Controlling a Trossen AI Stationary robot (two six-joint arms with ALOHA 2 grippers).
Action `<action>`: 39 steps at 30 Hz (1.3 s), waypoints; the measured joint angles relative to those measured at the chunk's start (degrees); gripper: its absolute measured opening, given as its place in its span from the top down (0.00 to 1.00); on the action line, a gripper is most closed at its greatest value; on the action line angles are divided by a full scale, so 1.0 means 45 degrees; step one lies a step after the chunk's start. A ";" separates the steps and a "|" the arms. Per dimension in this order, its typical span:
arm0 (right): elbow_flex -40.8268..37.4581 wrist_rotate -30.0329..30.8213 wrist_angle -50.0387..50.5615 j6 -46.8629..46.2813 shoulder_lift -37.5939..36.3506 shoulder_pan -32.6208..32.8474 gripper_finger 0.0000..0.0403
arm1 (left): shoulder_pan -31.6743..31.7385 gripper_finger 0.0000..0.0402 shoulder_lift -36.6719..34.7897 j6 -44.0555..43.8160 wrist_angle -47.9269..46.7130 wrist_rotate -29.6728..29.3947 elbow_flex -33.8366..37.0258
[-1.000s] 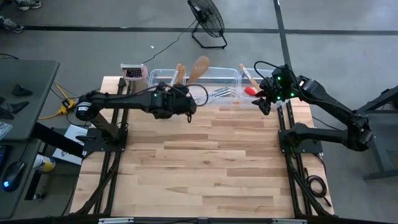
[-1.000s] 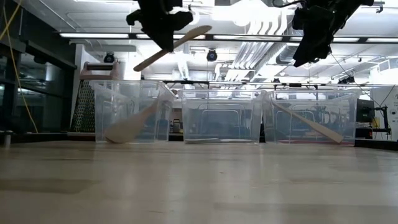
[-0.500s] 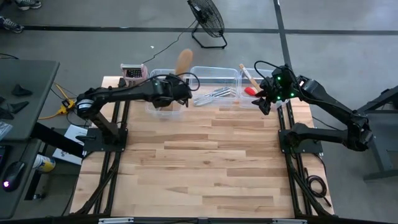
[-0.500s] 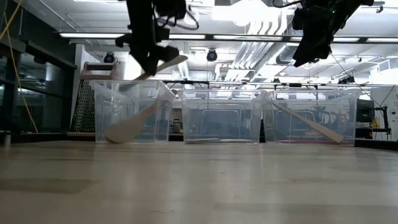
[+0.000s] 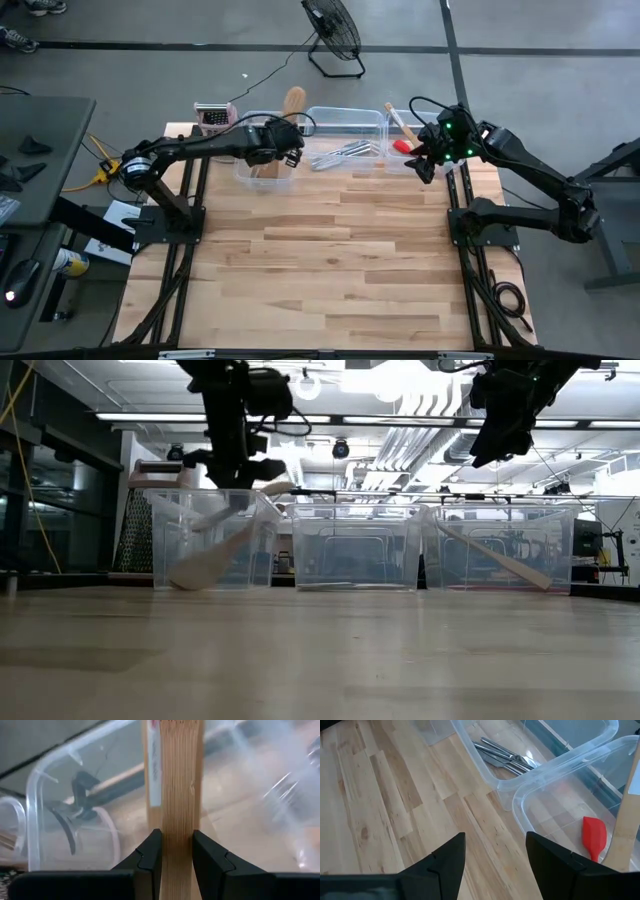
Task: Pick & Place Kitchen Items
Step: Put the brown slotted serving spoon into the left transparent container, then return to Home Position
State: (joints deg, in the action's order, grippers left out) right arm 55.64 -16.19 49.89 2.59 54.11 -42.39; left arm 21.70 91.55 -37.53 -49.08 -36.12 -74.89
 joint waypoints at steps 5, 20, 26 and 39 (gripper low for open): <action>0.0000 0.0143 0.0005 -0.0005 0.0000 0.0000 0.50 | 0.0371 0.80 0.0000 0.0234 0.0095 0.0719 0.0483; 0.0000 0.0267 0.0007 -0.0238 0.0000 0.0000 0.50 | 0.0456 0.69 0.0000 0.0550 0.0433 0.1283 0.0864; 0.0000 0.0267 0.0010 -0.0287 0.0000 0.0000 0.50 | 0.0427 0.65 0.0000 0.0616 0.0311 0.1288 0.0864; 0.0000 0.0277 -0.0024 -0.0316 0.0000 0.0000 0.50 | 0.0406 0.65 -0.1399 0.1295 0.0412 0.1539 0.0859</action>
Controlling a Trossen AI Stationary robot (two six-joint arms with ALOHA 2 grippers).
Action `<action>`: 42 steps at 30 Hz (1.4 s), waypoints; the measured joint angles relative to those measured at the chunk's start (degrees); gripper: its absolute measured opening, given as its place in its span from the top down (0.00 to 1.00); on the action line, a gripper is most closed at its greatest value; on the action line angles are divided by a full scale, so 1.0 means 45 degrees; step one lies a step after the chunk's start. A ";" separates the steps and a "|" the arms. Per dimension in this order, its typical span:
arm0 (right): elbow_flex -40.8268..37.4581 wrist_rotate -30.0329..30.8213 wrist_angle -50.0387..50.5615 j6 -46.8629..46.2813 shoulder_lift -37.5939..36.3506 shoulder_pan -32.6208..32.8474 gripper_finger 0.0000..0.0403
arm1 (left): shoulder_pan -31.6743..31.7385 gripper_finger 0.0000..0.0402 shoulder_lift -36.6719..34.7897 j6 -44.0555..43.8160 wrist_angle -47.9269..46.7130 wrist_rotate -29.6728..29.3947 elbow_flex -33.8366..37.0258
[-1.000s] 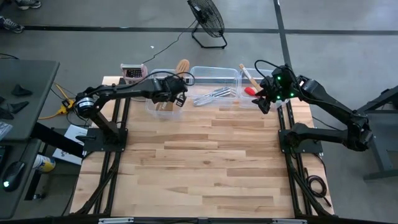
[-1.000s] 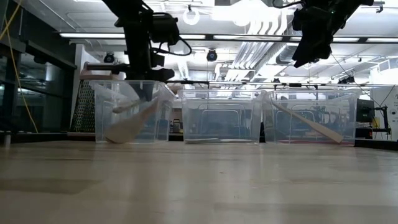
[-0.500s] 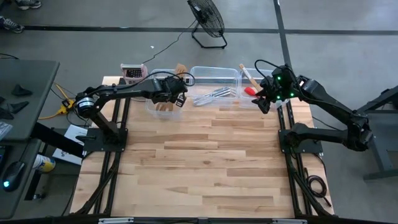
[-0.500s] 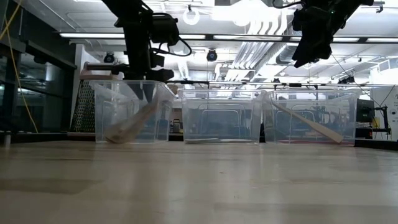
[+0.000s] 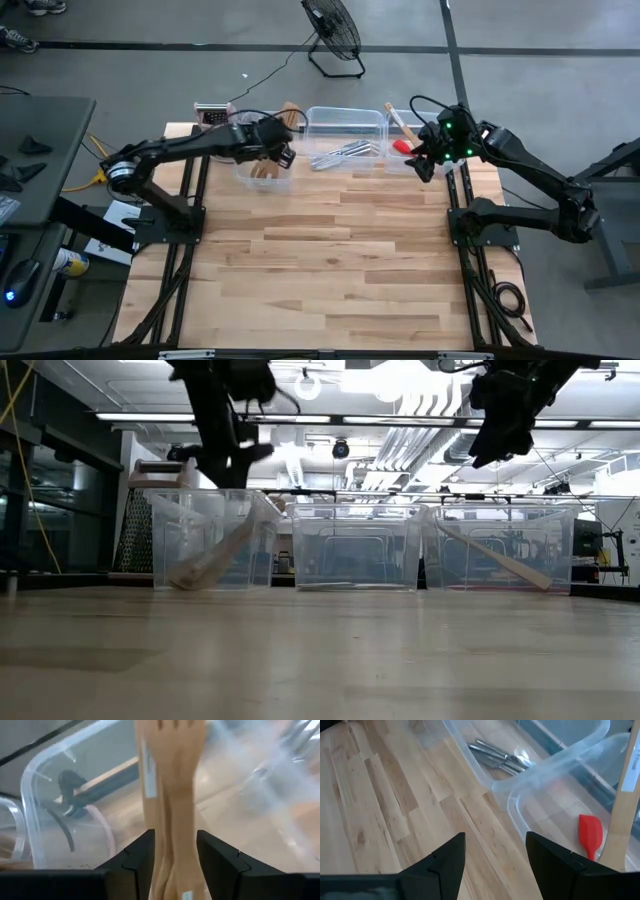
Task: Pick & Place Kitchen Items
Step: Return to Home Position
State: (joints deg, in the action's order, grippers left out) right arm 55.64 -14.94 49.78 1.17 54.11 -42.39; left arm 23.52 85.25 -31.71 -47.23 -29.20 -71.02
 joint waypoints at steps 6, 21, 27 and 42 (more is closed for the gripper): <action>0.0000 0.0000 -0.0805 0.0028 0.0000 0.0000 0.50 | -0.0409 0.64 -0.1805 0.1167 0.0762 0.0404 0.0000; 0.0000 -0.1257 -0.2177 -0.1311 0.0000 0.0000 0.50 | -0.2587 0.64 -0.5069 0.4682 0.2520 0.1037 0.1364; -0.0832 -0.5014 -0.3962 -0.1977 -0.0432 0.0101 0.50 | -0.2573 0.64 -0.7499 0.4831 0.5914 0.3177 0.5090; -0.7449 0.1333 -1.5213 -0.6864 -0.3902 0.4947 0.50 | -0.2563 0.64 -1.5090 0.3644 0.6579 0.2892 0.9503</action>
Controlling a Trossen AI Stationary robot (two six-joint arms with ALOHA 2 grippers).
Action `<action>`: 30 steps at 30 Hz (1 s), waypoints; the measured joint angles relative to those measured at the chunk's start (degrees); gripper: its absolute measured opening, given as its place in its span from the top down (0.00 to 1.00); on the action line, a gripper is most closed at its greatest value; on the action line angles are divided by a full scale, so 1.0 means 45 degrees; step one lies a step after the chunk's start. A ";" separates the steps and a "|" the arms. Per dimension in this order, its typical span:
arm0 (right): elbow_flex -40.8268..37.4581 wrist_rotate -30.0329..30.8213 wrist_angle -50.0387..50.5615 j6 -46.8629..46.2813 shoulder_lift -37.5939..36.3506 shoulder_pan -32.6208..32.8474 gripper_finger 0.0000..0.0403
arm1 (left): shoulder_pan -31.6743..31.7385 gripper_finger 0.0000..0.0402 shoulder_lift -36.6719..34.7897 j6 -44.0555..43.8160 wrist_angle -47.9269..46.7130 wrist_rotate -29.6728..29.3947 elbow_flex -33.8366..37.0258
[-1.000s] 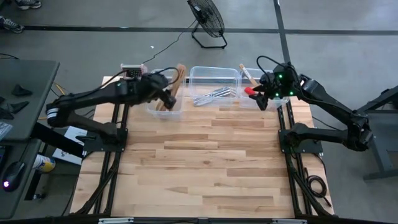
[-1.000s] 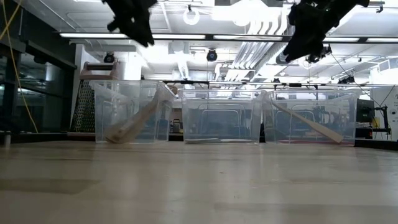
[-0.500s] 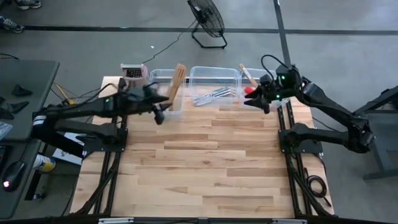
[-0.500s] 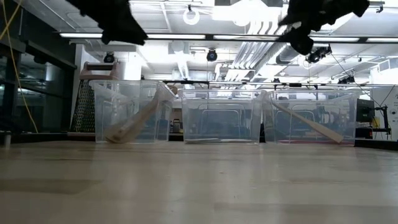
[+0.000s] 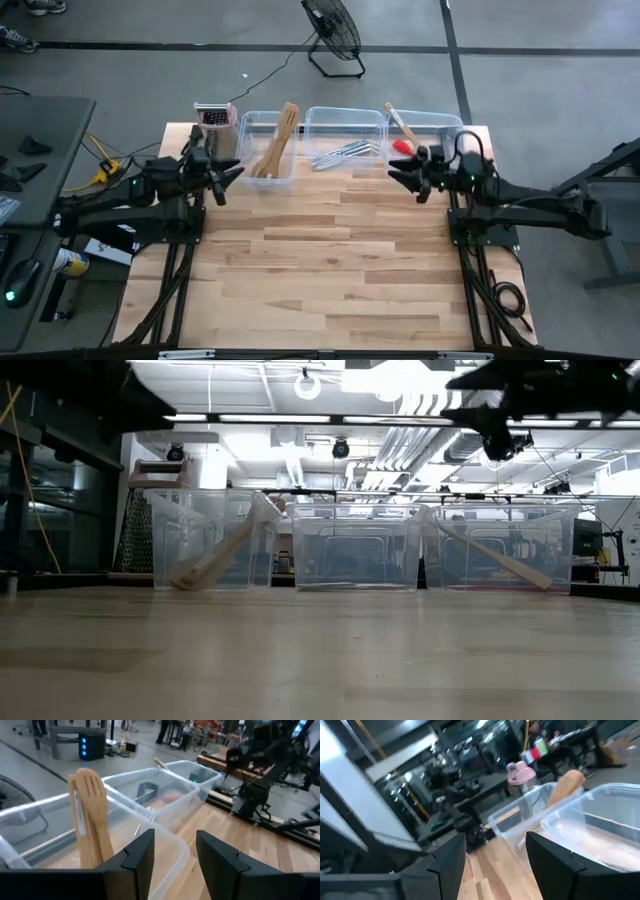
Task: Pick & Place Kitchen Items
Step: Return to Home Position
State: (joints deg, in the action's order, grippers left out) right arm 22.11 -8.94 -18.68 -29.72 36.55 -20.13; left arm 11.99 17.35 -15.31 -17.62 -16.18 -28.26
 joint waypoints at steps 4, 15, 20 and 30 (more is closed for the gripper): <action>-0.1618 0.1015 -0.1329 -0.0445 -0.1171 0.0309 0.50 | 0.0000 0.64 -0.1653 -0.0497 -0.0712 -0.0131 0.0903; -0.2289 0.2204 0.0697 -0.0361 -0.4326 0.0314 0.56 | 0.0000 0.64 -0.3760 -0.1269 -0.2235 -0.0739 0.1894; -0.2669 0.2374 -0.0118 0.0156 -0.4472 0.0394 0.60 | 0.0000 0.64 -0.3769 -0.1414 0.0132 0.0221 0.3207; -0.3932 0.4384 -0.2682 0.0754 -0.3838 0.2395 0.66 | -0.0004 0.64 -0.3775 -0.1988 0.1915 0.1234 0.4506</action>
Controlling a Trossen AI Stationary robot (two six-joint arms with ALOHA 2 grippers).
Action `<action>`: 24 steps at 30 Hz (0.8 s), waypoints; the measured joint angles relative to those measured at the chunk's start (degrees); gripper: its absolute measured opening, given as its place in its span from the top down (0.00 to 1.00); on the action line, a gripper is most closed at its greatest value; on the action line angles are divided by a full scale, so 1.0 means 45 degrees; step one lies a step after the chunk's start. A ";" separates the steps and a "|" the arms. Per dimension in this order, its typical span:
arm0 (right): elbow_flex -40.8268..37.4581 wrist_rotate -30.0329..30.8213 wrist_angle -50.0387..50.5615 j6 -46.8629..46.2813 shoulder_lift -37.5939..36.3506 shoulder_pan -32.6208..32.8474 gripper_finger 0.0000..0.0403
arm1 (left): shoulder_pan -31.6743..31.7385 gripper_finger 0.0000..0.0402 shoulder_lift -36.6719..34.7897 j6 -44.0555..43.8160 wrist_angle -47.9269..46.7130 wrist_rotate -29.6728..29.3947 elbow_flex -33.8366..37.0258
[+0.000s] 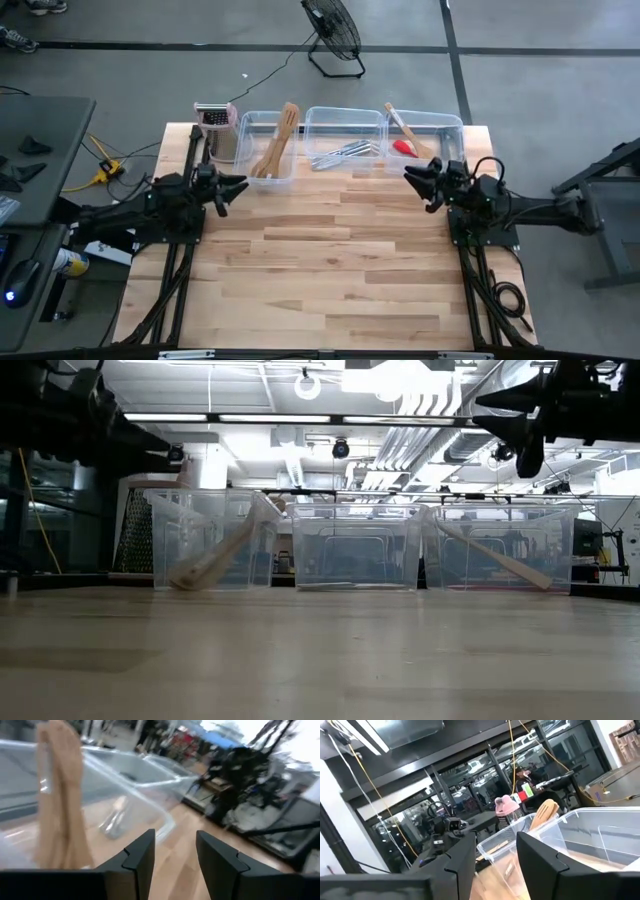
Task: Pick & Place Kitchen Items
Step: Return to Home Position
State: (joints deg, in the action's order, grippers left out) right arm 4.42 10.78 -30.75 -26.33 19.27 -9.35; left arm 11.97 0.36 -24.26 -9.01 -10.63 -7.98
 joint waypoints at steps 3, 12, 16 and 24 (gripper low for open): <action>-0.0180 0.0803 -0.0257 0.0459 0.0172 0.0721 0.67 | 0.0004 0.64 -0.0010 0.0000 0.0707 0.0632 0.0539; -0.0188 0.1134 0.0245 0.0947 0.0110 0.1479 0.67 | 0.0004 0.64 0.0000 0.0169 0.0727 0.0538 0.0781; -0.0300 0.1052 0.0233 0.1110 0.0108 0.1690 0.67 | 0.0004 0.64 0.0000 0.0118 0.0673 0.0877 0.0781; -0.0873 0.0894 0.0740 0.1704 0.0129 0.2398 0.67 | 0.0004 0.64 0.0000 0.0420 0.0360 0.0913 0.0755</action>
State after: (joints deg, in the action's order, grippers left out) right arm 0.49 14.81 -27.42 -18.66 19.86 1.44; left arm 11.99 0.36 -22.37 -7.39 -6.52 -4.59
